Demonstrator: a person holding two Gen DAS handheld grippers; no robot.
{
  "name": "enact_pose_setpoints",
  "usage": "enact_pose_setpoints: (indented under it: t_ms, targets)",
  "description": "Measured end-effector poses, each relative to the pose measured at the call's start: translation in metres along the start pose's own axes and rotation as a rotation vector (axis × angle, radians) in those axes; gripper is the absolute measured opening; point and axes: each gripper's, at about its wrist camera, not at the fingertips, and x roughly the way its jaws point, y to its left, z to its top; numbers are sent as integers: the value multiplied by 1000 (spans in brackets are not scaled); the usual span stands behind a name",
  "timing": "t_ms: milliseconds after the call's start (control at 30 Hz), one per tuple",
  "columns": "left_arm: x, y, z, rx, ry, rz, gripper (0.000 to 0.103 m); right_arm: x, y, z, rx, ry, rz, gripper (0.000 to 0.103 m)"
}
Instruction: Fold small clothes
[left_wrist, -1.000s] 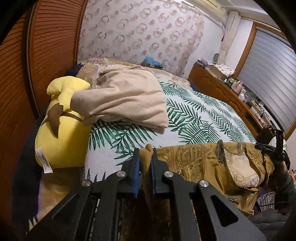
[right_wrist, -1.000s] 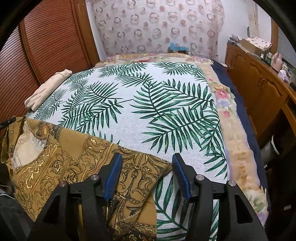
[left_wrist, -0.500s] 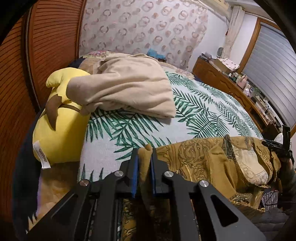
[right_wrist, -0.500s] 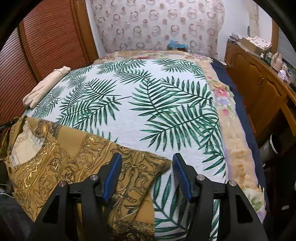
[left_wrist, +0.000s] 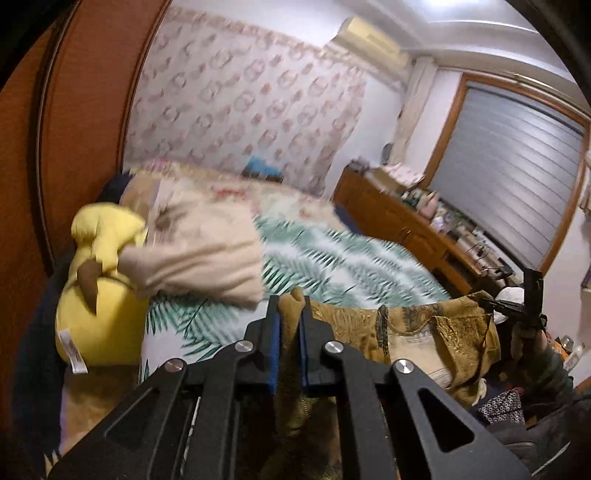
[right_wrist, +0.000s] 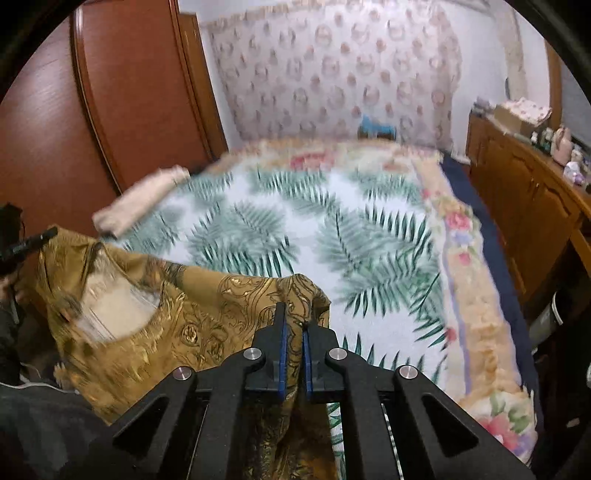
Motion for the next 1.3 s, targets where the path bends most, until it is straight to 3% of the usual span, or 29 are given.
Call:
enact_pose_setpoints:
  t_ms: [400,733,1033,1167,1300]
  targets:
    - [-80,-53,23,82,-214,-32,8,-105,33,1,-4,-226,46,6]
    - [-132,-65,41,71,-396,-57,8,-194,42,0,-40,-419,76,5]
    - [-170,-85,94,131,-536,-77,8,-278,48,16,-99,-600,128,5]
    - [-164,-88,137,163,-563,-56,8,-286,42,46,-135,-631,118,5]
    - [-122,-80,183,173,-507,-23,8,-242,28,90,-158,-577,67,5]
